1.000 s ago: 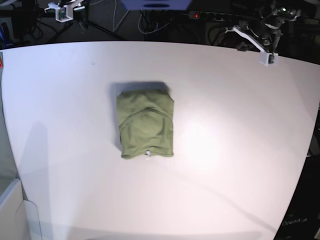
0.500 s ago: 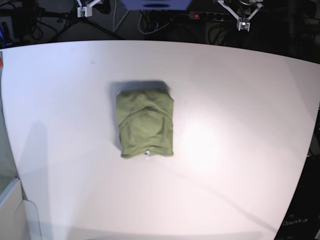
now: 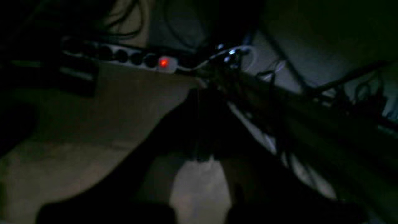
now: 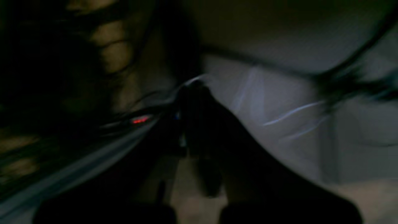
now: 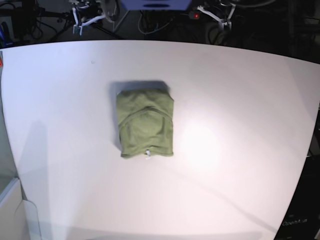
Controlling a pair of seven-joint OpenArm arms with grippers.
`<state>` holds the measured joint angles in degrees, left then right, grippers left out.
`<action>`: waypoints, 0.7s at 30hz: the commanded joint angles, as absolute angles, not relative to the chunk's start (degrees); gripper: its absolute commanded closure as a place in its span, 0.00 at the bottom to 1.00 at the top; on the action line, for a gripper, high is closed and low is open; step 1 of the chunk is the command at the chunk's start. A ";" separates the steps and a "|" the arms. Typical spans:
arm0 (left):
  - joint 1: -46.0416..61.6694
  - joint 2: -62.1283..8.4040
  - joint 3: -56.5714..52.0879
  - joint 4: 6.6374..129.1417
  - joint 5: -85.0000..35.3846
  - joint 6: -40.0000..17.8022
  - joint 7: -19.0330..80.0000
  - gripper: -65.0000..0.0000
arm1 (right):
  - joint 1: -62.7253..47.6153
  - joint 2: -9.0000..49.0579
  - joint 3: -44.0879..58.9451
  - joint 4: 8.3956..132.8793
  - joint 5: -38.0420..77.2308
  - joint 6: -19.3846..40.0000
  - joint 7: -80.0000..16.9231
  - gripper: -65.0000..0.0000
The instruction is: Fold the T-shirt properly
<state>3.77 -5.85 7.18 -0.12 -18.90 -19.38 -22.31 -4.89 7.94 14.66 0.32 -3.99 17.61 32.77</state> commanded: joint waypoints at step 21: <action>-1.36 -4.44 7.34 2.59 -13.23 -13.41 -8.40 0.97 | -4.44 6.64 4.44 2.59 -3.65 0.66 21.93 0.91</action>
